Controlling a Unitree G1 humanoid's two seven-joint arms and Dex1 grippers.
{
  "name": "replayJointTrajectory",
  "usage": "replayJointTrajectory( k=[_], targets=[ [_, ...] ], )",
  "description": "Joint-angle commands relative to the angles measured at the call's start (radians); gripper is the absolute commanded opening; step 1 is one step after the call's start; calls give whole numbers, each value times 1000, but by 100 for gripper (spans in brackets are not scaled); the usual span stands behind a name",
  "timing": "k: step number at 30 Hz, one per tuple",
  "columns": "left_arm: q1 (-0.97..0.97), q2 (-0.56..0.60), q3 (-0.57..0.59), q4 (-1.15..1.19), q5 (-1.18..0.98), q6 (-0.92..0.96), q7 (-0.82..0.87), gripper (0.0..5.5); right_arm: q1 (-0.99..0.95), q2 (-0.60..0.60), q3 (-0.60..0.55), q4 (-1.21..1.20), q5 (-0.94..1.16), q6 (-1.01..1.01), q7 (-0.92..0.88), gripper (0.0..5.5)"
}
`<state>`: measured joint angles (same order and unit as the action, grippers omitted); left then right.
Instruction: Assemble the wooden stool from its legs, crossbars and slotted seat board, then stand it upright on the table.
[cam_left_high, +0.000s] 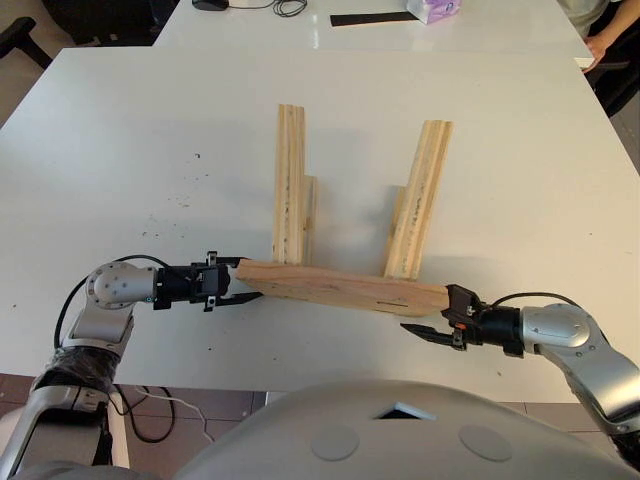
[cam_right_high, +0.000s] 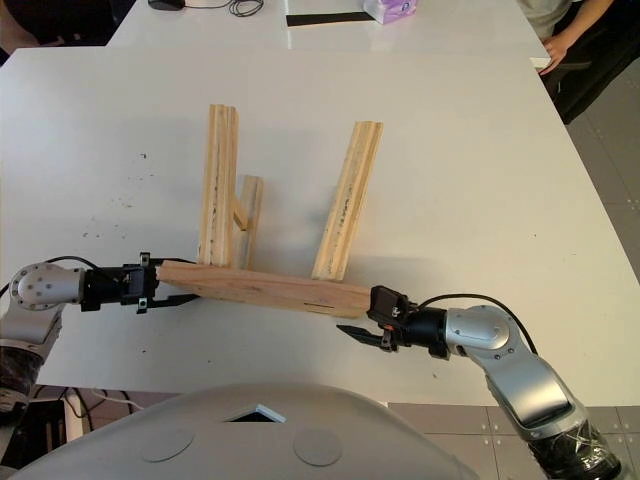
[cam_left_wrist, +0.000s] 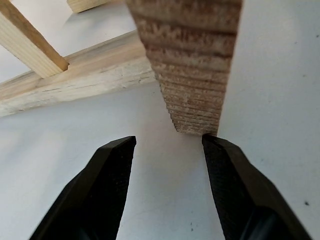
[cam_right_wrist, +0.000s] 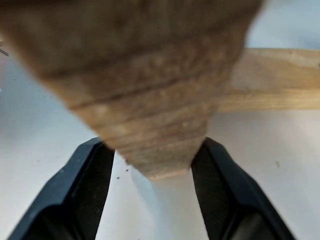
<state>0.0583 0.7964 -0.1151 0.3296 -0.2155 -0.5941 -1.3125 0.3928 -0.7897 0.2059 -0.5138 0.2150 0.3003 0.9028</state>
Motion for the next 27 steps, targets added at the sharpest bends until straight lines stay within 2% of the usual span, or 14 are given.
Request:
replayJointTrajectory(
  k=[1, 6, 20, 23, 27],
  targets=[
    [21, 69, -14, 65, 21, 17, -67, 250, -10, 5, -2, 26, -27, -30, -17, 255],
    [-25, 100, -21, 127, 4, 3, -125, 250, 8, 25, 12, 25, -51, -48, -47, 255],
    [-38, 16, -96, 48, -9, 41, -107, 250, -22, 37, 36, 38, -59, -51, -28, 255],
    [-40, 14, -103, 49, -8, 41, -108, 250, -22, 38, 37, 37, -56, -47, -27, 211],
    [-45, 13, -105, 61, -1, 29, -104, 190, -22, 41, 39, 40, -56, -47, -26, 149]
  ],
)
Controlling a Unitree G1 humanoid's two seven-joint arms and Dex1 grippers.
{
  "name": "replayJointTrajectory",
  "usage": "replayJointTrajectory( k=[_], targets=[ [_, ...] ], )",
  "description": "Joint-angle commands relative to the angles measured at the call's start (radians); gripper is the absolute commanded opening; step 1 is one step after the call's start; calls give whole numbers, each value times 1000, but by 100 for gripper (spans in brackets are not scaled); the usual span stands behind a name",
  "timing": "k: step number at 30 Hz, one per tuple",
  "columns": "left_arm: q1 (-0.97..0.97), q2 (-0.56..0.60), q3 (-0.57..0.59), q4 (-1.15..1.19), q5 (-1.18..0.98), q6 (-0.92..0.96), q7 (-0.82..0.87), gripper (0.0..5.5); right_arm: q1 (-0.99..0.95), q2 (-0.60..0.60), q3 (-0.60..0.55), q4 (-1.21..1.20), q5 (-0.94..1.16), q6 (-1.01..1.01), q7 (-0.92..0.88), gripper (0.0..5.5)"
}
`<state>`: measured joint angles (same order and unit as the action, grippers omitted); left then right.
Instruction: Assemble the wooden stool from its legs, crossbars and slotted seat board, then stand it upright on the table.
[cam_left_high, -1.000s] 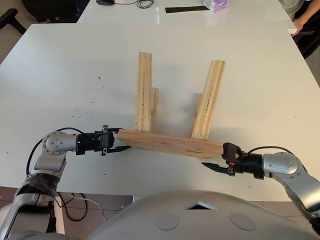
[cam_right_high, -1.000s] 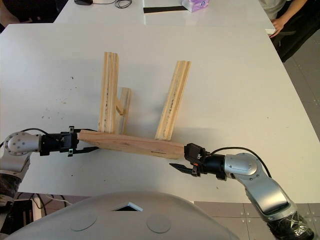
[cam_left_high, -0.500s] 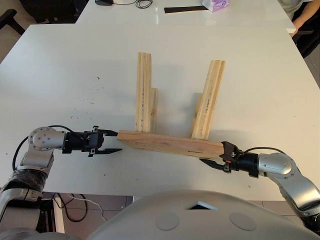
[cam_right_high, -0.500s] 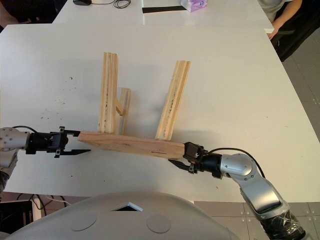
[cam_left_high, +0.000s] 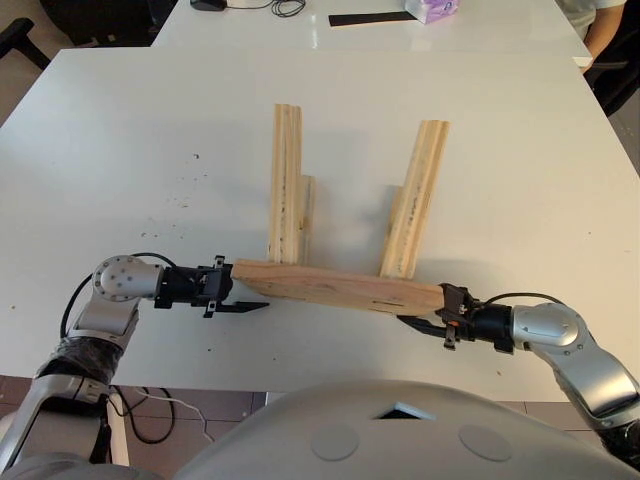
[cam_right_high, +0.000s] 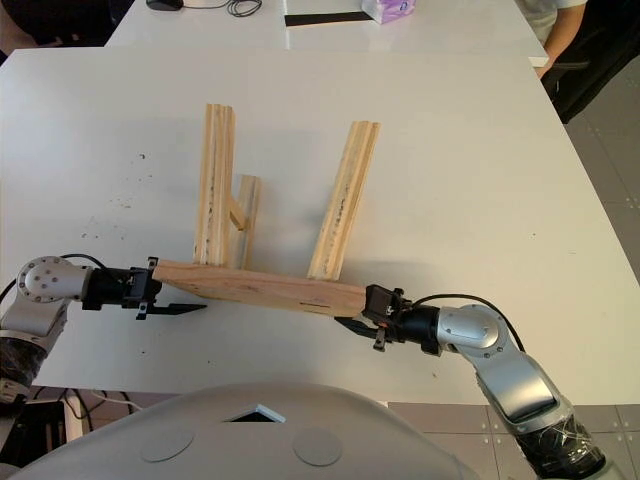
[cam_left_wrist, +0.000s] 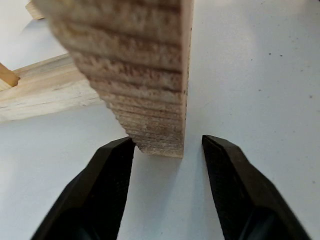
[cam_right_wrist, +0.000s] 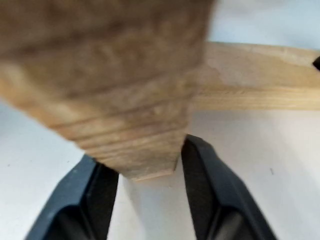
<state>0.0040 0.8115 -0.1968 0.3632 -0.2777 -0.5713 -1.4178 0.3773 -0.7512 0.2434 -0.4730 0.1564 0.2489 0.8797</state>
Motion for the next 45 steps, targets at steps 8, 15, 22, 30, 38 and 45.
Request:
replayJointTrajectory(
  k=[8, 15, 22, 30, 38, 45],
  targets=[
    [29, -15, -22, -48, 20, 70, 20, 135, -17, 13, -11, -8, 15, 45, -13, 147],
    [167, 34, 80, -336, -100, 354, 130, 135, -4, 8, -129, -218, 179, 334, -55, 147],
    [216, 113, 223, -761, -382, 905, 311, 135, -65, -20, -368, -423, 540, 772, -59, 147],
    [-44, 293, 346, -938, -1002, 1464, 417, 135, -328, -244, -532, -222, 1385, 937, -201, 147],
    [-186, 497, 448, -852, -1353, 1675, 238, 135, -485, -554, -361, 88, 1816, 965, -66, 147],
    [-365, 588, 419, -711, -1608, 1773, 286, 135, -717, -657, -185, 254, 1816, 1156, 165, 147]
  ],
)
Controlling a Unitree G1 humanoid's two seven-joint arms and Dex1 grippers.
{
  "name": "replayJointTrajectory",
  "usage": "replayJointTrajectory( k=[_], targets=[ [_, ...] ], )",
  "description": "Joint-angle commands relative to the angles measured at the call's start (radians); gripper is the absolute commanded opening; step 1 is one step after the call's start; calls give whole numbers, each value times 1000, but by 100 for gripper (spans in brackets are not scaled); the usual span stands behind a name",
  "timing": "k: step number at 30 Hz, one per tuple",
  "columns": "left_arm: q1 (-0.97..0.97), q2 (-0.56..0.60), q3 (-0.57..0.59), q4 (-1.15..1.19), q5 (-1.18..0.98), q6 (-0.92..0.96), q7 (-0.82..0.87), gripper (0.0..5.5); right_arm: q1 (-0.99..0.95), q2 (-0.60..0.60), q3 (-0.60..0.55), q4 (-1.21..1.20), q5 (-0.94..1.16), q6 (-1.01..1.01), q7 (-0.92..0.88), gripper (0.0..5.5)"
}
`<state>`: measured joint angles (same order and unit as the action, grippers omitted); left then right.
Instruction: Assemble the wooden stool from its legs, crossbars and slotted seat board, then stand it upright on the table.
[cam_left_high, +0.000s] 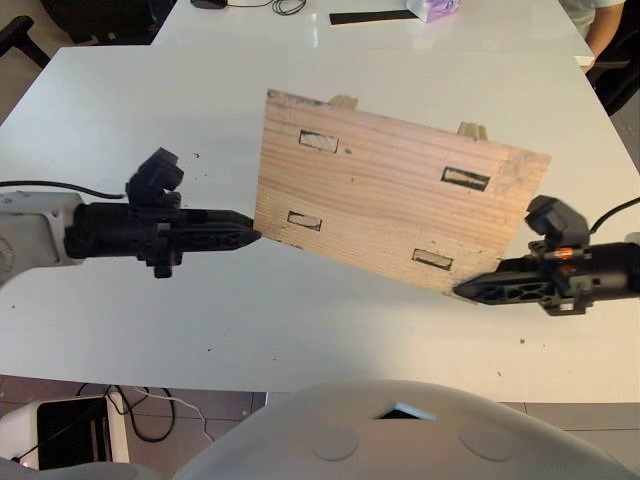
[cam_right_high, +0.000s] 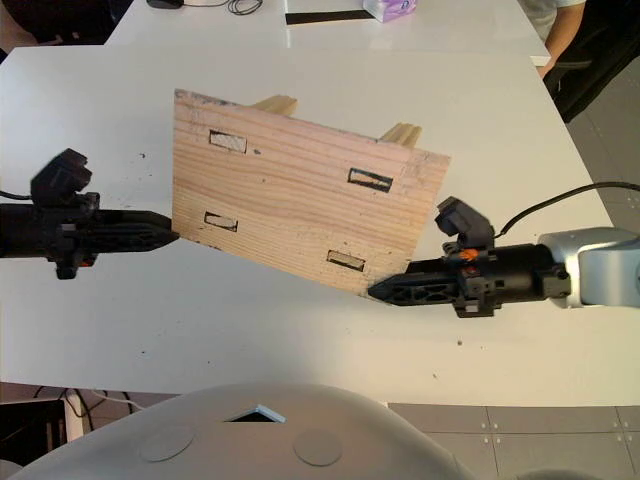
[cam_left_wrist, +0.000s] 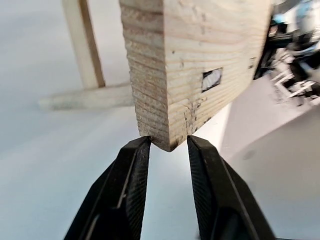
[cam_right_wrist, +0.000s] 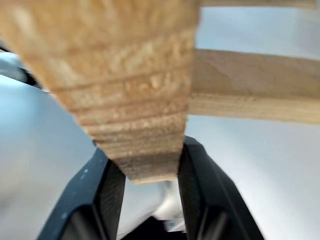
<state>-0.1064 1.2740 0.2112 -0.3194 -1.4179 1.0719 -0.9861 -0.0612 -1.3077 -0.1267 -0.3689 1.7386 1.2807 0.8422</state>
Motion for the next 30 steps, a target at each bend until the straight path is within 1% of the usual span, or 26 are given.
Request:
replayJointTrajectory(
  k=[1, 6, 11, 13, 14, 18, 20, 23, 26, 30],
  targets=[
    [-279, 132, -4, -7, -490, 143, -134, 135, -303, -98, 208, 171, 234, 138, 204, 147],
    [-395, 136, -75, 85, -546, 218, -100, 135, -422, -55, 353, 284, 234, 213, 221, 147],
    [-467, 102, -144, 172, -524, 311, -71, 135, -480, -21, 445, 336, 234, 223, 195, 147],
    [-426, 82, -148, 190, -456, 352, -75, 135, -470, 1, 451, 322, 234, 185, 127, 147],
    [-393, 73, -144, 195, -422, 368, -78, 135, -453, 25, 436, 307, 233, 148, 81, 147],
    [-221, 41, -88, 153, -259, 384, -119, 135, -366, 97, 371, 191, 232, 20, -93, 147],
    [-151, 36, -59, 132, -186, 378, -161, 135, -330, 114, 354, 151, 232, 5, -129, 147],
    [-121, 38, -26, 123, -120, 379, -232, 135, -292, 128, 339, 132, 233, 7, -147, 147],
    [-156, 42, -39, 151, -43, 369, -300, 135, -308, 131, 349, 173, 233, 61, -66, 147],
    [-179, 47, -49, 167, 32, 351, -372, 135, -354, 92, 389, 216, 233, 144, 49, 147]
  ],
)
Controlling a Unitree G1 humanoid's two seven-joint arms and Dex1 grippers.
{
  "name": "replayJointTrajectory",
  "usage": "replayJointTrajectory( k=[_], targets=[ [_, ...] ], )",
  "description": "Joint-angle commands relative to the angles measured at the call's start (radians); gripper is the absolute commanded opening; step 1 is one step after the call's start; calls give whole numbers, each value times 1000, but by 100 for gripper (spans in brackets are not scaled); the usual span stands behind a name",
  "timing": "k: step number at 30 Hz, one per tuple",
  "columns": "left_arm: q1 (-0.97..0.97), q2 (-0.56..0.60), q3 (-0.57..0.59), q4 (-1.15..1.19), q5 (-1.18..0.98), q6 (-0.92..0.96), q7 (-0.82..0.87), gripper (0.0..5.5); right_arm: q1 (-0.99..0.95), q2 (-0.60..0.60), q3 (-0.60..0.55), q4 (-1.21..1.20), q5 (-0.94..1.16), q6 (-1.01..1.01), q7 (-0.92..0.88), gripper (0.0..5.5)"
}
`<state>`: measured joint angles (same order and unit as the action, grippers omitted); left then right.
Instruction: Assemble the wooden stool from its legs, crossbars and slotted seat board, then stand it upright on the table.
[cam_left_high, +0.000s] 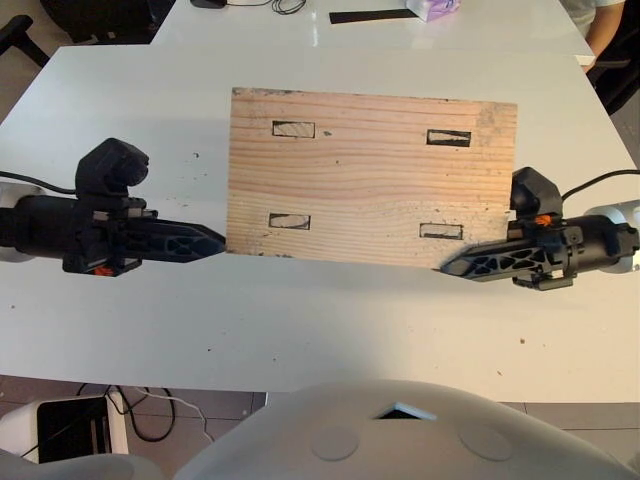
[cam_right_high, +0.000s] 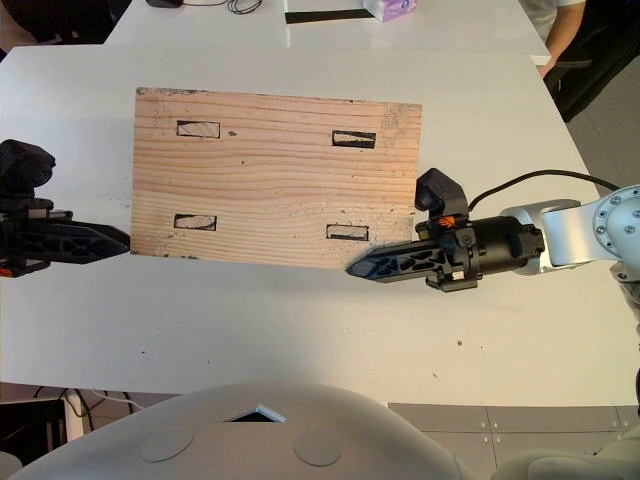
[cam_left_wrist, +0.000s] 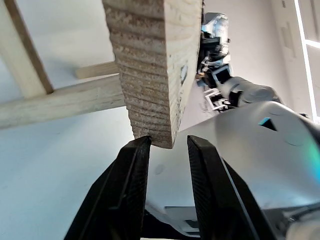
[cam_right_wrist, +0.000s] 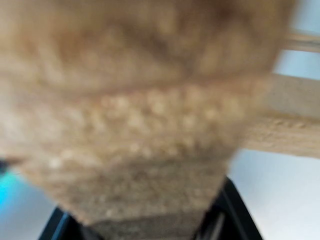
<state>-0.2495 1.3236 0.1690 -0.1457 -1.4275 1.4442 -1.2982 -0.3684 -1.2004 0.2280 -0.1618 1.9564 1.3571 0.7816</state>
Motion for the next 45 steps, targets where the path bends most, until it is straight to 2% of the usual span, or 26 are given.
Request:
replayJointTrajectory(
  k=[1, 5, 8, 14, 15, 17, 23, 31, 35, 38, 40, 43, 45],
  targets=[
    [-43, 0, -5, 2, 50, -18, -76, 135, -55, -36, 43, 6, 16, 88, 152, 147],
    [-18, 33, 32, -12, 66, -7, -134, 135, -134, -131, 100, 4, 16, 170, 322, 147],
    [18, 48, 67, -29, 74, 3, -161, 135, -214, -166, 171, 22, 16, 213, 365, 147],
    [139, 12, 168, -83, 86, 5, -134, 135, -372, -95, 293, 115, 16, 183, 199, 147],
    [157, 5, 183, -92, 86, 6, -130, 135, -374, -89, 291, 106, 16, 165, 170, 147],
    [200, -10, 220, -114, 85, 9, -116, 135, -314, -84, 216, 12, 14, 64, 50, 147],
    [288, -37, 279, -159, 110, -11, -98, 135, -210, -73, 171, -13, 15, 3, -48, 147],
    [343, -31, 312, -148, 160, -43, -116, 135, -319, -89, 231, 107, 16, 177, 118, 271],
    [369, -28, 321, -103, 210, -79, -138, 135, -388, -70, 241, 189, 16, 198, 91, 336],
    [426, -53, 378, -121, 236, -113, -158, 135, -332, -107, 164, 188, 10, 155, 37, 336],
    [481, -87, 407, -117, 291, -181, -170, 135, -210, -166, 76, 144, -24, 126, 35, 336],
    [532, -187, 410, -73, 424, -353, -106, 135, 87, -226, -109, 29, -235, 41, 103, 336],
    [473, -275, 380, -7, 498, -437, 29, 135, 293, -250, -183, -42, -472, -131, 170, 336]
  ],
)
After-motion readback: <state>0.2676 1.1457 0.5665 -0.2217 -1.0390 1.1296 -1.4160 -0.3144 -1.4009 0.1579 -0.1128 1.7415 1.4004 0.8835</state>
